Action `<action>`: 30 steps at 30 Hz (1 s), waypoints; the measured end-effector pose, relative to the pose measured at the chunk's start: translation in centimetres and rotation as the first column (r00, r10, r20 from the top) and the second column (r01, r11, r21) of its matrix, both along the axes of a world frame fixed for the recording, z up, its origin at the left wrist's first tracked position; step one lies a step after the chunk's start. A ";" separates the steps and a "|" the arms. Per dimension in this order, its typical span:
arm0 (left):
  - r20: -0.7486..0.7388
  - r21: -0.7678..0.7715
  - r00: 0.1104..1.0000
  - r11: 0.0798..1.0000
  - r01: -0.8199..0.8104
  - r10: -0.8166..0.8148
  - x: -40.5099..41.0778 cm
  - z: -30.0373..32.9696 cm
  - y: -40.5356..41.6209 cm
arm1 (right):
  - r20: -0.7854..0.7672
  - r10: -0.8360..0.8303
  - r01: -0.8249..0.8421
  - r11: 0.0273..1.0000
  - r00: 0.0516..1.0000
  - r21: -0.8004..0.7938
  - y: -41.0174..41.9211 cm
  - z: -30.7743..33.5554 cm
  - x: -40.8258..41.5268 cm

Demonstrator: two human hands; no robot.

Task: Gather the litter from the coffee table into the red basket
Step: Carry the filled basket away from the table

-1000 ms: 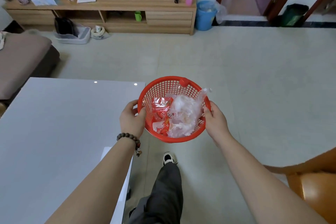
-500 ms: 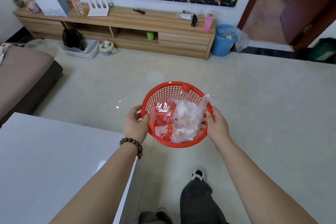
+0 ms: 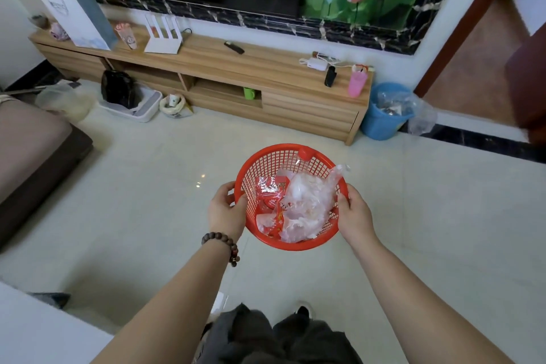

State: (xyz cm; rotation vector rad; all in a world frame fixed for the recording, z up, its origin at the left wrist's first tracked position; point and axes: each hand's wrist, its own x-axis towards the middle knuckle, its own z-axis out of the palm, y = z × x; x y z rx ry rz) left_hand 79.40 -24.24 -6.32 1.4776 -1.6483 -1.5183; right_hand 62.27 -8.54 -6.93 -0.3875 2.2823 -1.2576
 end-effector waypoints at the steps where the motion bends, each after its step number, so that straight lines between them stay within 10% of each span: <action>1: 0.004 -0.002 1.000 1.000 -0.011 0.011 -1.6 -0.1 -1.1 | 0.005 0.006 -0.006 1.000 1.000 0.002 -1.2 0.0 -1.6; 15: 0.089 0.042 0.996 0.999 -0.021 0.018 -22.0 -8.1 -24.7 | 0.071 0.010 -0.015 0.997 0.997 0.074 -24.8 -6.1 -21.2; 30: 0.098 0.564 0.990 0.825 0.027 -0.099 -41.6 -28.7 -46.1 | 0.355 -0.005 -0.131 0.924 0.935 0.358 -46.2 -25.5 -39.8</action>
